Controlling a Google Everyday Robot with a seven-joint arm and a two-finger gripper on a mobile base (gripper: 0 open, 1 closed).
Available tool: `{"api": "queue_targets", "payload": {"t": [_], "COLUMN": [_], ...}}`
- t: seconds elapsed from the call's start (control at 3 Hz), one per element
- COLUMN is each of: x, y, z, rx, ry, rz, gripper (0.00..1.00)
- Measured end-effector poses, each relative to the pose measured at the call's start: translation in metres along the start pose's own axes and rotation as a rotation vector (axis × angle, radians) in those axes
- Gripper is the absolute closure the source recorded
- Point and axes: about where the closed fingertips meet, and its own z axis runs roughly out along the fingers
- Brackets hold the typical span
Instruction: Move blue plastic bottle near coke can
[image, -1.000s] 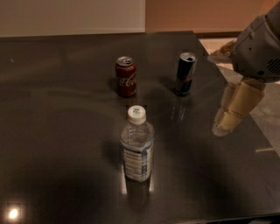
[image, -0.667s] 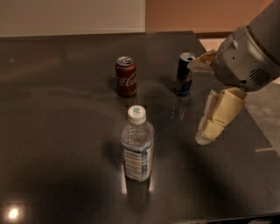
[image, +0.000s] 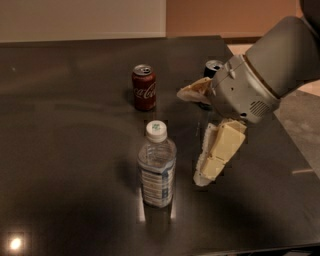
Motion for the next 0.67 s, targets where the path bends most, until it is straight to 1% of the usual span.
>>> {"api": "queue_targets", "payload": {"t": [0.33,0.67], "x": [-0.017,-0.028], "y": [0.016,0.025], "z": [0.023,0.037], "rx": [-0.069,-0.114], "ry": [-0.053,-0.092], "rz": [-0.053,-0.088], "gripper": [0.0,0.0]}}
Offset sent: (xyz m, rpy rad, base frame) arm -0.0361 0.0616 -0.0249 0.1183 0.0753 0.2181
